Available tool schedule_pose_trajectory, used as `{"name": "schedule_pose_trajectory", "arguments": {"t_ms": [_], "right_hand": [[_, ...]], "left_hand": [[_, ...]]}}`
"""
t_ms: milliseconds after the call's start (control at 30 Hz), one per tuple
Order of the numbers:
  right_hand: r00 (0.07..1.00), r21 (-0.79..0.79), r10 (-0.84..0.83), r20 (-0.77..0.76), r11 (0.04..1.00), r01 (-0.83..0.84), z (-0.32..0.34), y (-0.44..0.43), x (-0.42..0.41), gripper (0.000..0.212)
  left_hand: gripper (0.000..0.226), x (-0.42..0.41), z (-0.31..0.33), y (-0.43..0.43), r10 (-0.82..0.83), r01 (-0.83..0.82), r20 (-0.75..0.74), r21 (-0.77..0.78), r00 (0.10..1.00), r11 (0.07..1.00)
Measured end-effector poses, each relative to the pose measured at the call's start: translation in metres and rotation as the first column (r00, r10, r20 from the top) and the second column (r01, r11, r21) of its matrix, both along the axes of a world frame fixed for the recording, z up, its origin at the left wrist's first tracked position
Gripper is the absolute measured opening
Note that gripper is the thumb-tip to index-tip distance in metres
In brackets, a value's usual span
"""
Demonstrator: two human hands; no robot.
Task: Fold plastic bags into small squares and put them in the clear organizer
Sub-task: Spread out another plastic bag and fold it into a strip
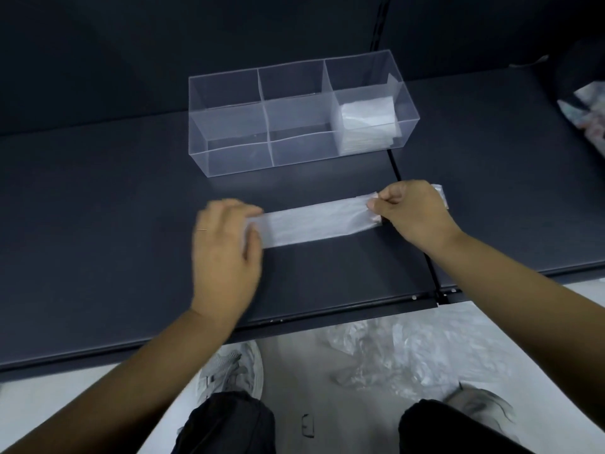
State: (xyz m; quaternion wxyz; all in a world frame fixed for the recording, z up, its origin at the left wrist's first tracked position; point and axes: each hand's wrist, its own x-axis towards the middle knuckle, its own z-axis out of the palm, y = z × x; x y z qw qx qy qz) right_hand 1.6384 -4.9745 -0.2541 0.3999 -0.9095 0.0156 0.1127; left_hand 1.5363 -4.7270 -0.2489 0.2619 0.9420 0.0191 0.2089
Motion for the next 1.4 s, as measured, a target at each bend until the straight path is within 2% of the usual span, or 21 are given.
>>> {"name": "schedule_pose_trajectory", "arguments": {"t_ms": [33, 100, 167, 200, 233, 267, 333, 367, 400, 467, 500, 567, 700, 800, 867, 967, 1033, 1100, 1233, 1333, 1400], "right_hand": [[1.000, -0.019, 0.003, 0.001, 1.000, -0.003, 0.000, 0.000, 0.000, 0.019], [1.000, -0.049, 0.011, 0.007, 0.999, -0.011, 0.000, 0.000, 0.000, 0.019], [1.000, -0.062, 0.012, -0.009, 0.998, -0.013, 0.003, 0.002, 0.000, 0.016], [1.000, -0.089, 0.006, -0.007, 0.996, -0.007, 0.005, 0.003, -0.001, 0.014], [0.999, -0.156, 0.004, 0.044, 0.988, 0.003, 0.007, 0.006, -0.004, 0.017], [0.986, -0.247, 0.042, 0.161, 0.969, -0.001, 0.011, 0.011, -0.009, 0.027], [0.887, -0.354, 0.268, 0.376, 0.926, -0.130, 0.014, 0.024, -0.026, 0.048], [0.832, -0.364, 0.412, 0.372, 0.889, -0.278, 0.013, 0.033, -0.037, 0.054], [0.779, -0.365, 0.548, 0.305, 0.823, -0.436, 0.010, 0.040, -0.046, 0.057], [0.696, -0.423, 0.712, 0.099, 0.663, -0.618, -0.005, 0.041, -0.058, 0.062], [0.684, -0.487, 0.729, 0.026, 0.607, -0.628, -0.013, 0.033, -0.058, 0.066], [0.707, -0.606, 0.707, -0.026, 0.551, -0.574, -0.020, 0.009, -0.052, 0.075], [0.811, -0.660, 0.585, -0.020, 0.601, -0.451, -0.020, -0.045, -0.034, 0.089], [0.882, -0.647, 0.470, -0.023, 0.666, -0.372, -0.018, -0.080, -0.025, 0.088], [0.922, -0.601, 0.388, 0.010, 0.739, -0.304, -0.017, -0.094, -0.018, 0.075], [0.950, -0.466, 0.241, 0.199, 0.876, -0.125, -0.016, -0.102, -0.004, 0.050], [0.950, -0.417, 0.175, 0.257, 0.907, -0.054, -0.014, -0.100, 0.008, 0.041], [0.959, -0.396, 0.170, 0.226, 0.916, -0.068, -0.011, -0.097, 0.018, 0.034], [0.955, -0.359, 0.227, 0.193, 0.922, -0.146, -0.009, -0.091, 0.020, 0.004], [0.966, -0.298, 0.207, 0.153, 0.942, -0.155, -0.002, -0.093, 0.009, 0.012], [0.993, -0.137, 0.098, 0.059, 0.986, -0.090, 0.007, -0.098, -0.006, 0.017]], "left_hand": [[0.027, -0.002, -0.002, -0.012, -0.136, 0.136, -0.014, 0.041, 0.991, 0.990], [0.050, -0.003, -0.009, -0.031, -0.287, 0.326, -0.248, 0.131, 0.925, 0.936], [0.075, -0.003, -0.019, -0.036, -0.228, 0.386, -0.487, 0.253, 0.843, 0.887], [0.080, -0.004, -0.025, -0.035, -0.184, 0.401, -0.545, 0.311, 0.818, 0.861], [0.082, -0.006, -0.032, -0.033, -0.156, 0.411, -0.565, 0.358, 0.810, 0.838], [0.082, -0.007, -0.036, -0.032, -0.141, 0.416, -0.567, 0.389, 0.811, 0.822], [0.081, -0.008, -0.038, -0.032, -0.129, 0.415, -0.572, 0.403, 0.810, 0.816], [0.081, -0.008, -0.038, -0.032, -0.129, 0.412, -0.575, 0.395, 0.808, 0.821], [0.081, -0.009, -0.039, -0.032, -0.133, 0.410, -0.573, 0.387, 0.808, 0.826], [0.081, -0.009, -0.038, -0.033, -0.141, 0.411, -0.570, 0.379, 0.809, 0.829], [0.081, -0.009, -0.037, -0.033, -0.143, 0.413, -0.570, 0.379, 0.809, 0.828], [0.082, -0.009, -0.035, -0.034, -0.144, 0.415, -0.568, 0.384, 0.811, 0.825], [0.082, -0.009, -0.034, -0.034, -0.145, 0.429, -0.573, 0.399, 0.807, 0.810], [0.082, -0.009, -0.034, -0.034, -0.150, 0.432, -0.568, 0.403, 0.809, 0.807], [0.082, -0.009, -0.034, -0.034, -0.149, 0.436, -0.571, 0.406, 0.807, 0.803], [0.082, -0.009, -0.032, -0.035, -0.148, 0.437, -0.576, 0.403, 0.804, 0.804], [0.081, -0.008, -0.031, -0.035, -0.142, 0.433, -0.578, 0.404, 0.803, 0.806], [0.082, -0.008, -0.032, -0.035, -0.137, 0.433, -0.583, 0.406, 0.801, 0.805], [0.083, -0.008, -0.030, -0.034, -0.150, 0.436, -0.578, 0.395, 0.802, 0.808], [0.081, -0.007, -0.030, -0.029, -0.188, 0.449, -0.561, 0.373, 0.806, 0.812], [0.079, -0.004, -0.031, -0.024, -0.218, 0.467, -0.551, 0.364, 0.806, 0.806]]}}
